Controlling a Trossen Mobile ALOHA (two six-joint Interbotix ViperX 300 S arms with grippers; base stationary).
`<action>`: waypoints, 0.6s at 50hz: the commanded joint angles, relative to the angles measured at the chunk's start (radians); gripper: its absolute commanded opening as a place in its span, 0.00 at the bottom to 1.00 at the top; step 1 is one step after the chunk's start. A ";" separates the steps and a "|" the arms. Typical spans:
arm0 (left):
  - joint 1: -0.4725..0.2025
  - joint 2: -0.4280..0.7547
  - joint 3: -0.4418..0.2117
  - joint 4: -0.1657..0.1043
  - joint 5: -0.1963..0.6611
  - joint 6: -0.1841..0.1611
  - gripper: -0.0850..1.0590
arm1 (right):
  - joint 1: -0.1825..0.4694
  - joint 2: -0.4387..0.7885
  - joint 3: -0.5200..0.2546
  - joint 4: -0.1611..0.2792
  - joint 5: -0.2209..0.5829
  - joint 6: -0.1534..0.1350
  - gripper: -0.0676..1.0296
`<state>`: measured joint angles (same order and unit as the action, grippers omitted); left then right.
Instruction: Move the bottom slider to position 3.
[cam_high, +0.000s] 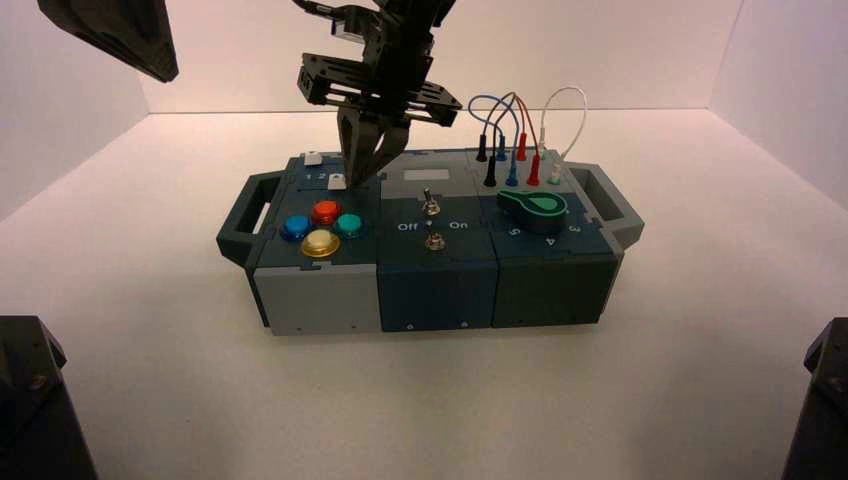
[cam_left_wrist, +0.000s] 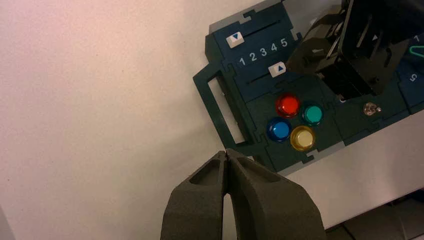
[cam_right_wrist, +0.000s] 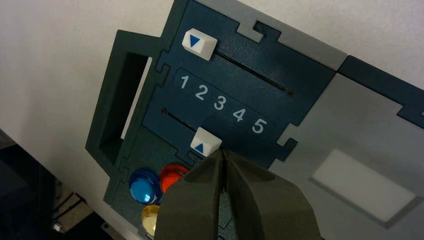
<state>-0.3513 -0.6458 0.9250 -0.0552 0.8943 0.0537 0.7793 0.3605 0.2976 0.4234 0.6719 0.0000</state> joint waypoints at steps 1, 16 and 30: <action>-0.003 -0.003 -0.026 0.000 -0.003 0.008 0.05 | 0.011 -0.018 -0.029 0.006 -0.002 0.002 0.04; -0.003 -0.003 -0.026 0.002 -0.002 0.006 0.05 | 0.011 -0.012 -0.034 0.008 -0.002 0.002 0.04; -0.003 0.003 -0.026 0.000 0.005 0.006 0.05 | 0.012 -0.002 -0.037 0.008 0.000 0.002 0.04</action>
<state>-0.3513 -0.6397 0.9250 -0.0568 0.9004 0.0537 0.7823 0.3728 0.2853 0.4264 0.6750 0.0000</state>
